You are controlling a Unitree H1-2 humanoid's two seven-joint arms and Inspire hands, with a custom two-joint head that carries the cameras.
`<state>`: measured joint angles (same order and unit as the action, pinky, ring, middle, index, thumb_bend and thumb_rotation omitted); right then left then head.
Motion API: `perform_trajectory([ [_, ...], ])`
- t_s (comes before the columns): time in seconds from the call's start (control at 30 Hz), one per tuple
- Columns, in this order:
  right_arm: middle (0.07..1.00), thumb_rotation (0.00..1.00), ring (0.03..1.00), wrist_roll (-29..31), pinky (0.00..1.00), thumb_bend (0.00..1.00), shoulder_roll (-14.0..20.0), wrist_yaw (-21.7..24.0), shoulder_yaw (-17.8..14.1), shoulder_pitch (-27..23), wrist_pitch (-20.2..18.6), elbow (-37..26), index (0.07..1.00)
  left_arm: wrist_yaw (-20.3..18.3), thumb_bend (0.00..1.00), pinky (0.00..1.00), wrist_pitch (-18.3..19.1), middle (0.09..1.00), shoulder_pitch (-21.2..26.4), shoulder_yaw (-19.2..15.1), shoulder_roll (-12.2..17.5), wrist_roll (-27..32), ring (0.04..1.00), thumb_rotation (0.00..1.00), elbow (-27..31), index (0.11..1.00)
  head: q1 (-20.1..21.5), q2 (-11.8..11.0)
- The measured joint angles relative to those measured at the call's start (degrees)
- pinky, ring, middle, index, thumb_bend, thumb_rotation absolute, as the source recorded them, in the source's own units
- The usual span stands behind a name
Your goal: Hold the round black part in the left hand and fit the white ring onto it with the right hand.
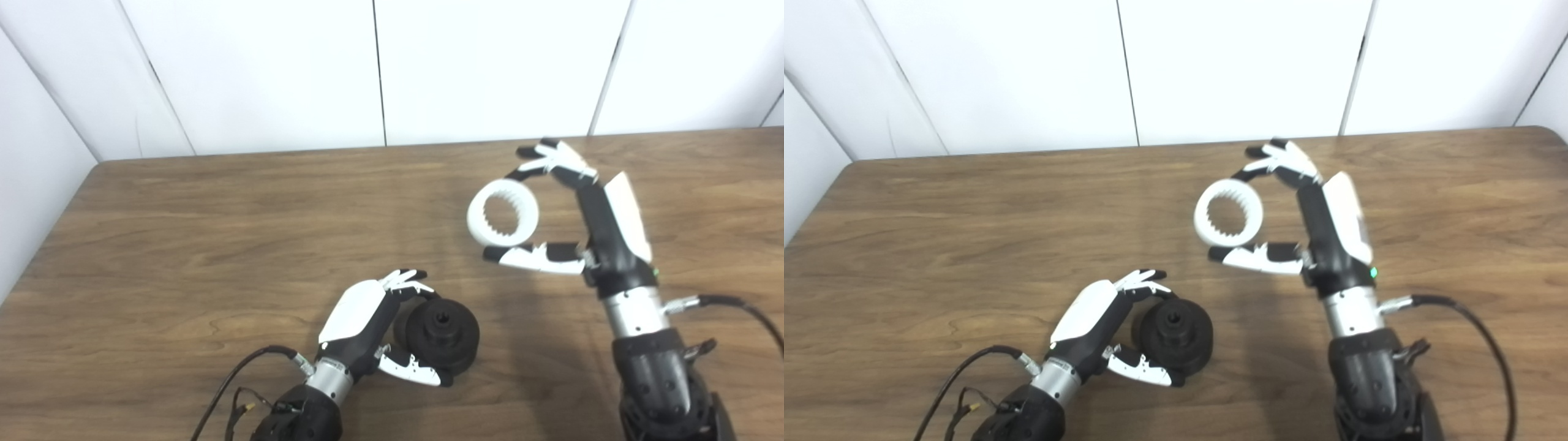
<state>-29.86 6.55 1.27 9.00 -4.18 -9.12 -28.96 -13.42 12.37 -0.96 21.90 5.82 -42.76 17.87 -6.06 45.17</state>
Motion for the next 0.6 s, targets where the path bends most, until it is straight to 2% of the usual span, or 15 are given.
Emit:
perform_trajectory([
  [0.23, 0.8, 0.15, 0.905, 0.74, 0.93, 0.52, -0.55, 1.4, 2.08, 4.06, 0.37, -0.62, 0.481, 0.51, 0.89, 0.93, -0.21, 0.918, 0.36, 0.1, -0.15, 0.0, 0.956, 0.27, -0.78, 0.632, -0.26, 0.18],
  [0.4, 0.79, 0.15, 0.887, 1.69, 0.86, 0.52, -0.61, 2.29, 3.0, 5.09, 1.14, -0.62, 0.481, 0.5, 0.89, 0.94, -0.18, 0.918, 0.51, 0.25, -0.14, -0.04, 0.956, 0.27, -0.83, 0.633, -0.35, 0.18],
  [0.6, 0.8, 0.15, 0.903, 1.33, 0.91, 0.52, -0.91, 3.06, 4.31, 5.77, 1.06, -0.62, 0.481, 0.39, 0.89, 0.93, -0.07, 0.916, 0.57, 0.47, -0.17, -0.03, 0.954, 0.27, -0.82, 0.632, -0.53, 0.44],
])
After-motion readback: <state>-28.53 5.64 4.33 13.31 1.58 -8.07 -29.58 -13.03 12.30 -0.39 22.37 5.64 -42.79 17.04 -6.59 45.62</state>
